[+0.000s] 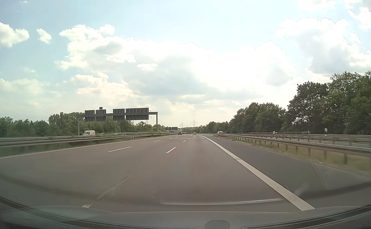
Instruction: Follow the waypoints while adhering to traffic rules and regulations
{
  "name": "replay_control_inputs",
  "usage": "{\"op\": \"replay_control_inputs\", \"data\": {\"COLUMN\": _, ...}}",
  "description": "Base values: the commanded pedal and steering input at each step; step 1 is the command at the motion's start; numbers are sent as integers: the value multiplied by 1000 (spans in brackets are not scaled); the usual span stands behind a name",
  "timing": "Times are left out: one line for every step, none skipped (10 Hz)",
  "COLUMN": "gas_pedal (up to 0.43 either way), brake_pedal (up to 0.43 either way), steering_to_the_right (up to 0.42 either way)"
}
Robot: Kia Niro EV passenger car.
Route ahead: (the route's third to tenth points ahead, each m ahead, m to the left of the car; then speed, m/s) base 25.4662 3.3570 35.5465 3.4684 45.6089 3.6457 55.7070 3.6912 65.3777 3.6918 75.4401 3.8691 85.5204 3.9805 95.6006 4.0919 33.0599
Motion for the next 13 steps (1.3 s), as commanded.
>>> {"op": "replay_control_inputs", "data": {"gas_pedal": 240, "brake_pedal": 30, "steering_to_the_right": -2}}
{"op": "replay_control_inputs", "data": {"gas_pedal": 240, "brake_pedal": 30, "steering_to_the_right": -2}}
{"op": "replay_control_inputs", "data": {"gas_pedal": 228, "brake_pedal": 30, "steering_to_the_right": -2}}
{"op": "replay_control_inputs", "data": {"gas_pedal": 228, "brake_pedal": 30, "steering_to_the_right": -2}}
{"op": "replay_control_inputs", "data": {"gas_pedal": 220, "brake_pedal": 30, "steering_to_the_right": -2}}
{"op": "replay_control_inputs", "data": {"gas_pedal": 177, "brake_pedal": 30, "steering_to_the_right": -2}}
{"op": "replay_control_inputs", "data": {"gas_pedal": 138, "brake_pedal": 30, "steering_to_the_right": -1}}
{"op": "replay_control_inputs", "data": {"gas_pedal": 67, "brake_pedal": 30, "steering_to_the_right": -1}}
{"op": "replay_control_inputs", "data": {"gas_pedal": 8, "brake_pedal": 30, "steering_to_the_right": -2}}
{"op": "replay_control_inputs", "data": {"gas_pedal": 0, "brake_pedal": 30, "steering_to_the_right": -2}}
{"op": "replay_control_inputs", "data": {"gas_pedal": 0, "brake_pedal": 30, "steering_to_the_right": -2}}
{"op": "replay_control_inputs", "data": {"gas_pedal": 0, "brake_pedal": 30, "steering_to_the_right": -2}}
{"op": "replay_control_inputs", "data": {"gas_pedal": 0, "brake_pedal": 30, "steering_to_the_right": -2}}
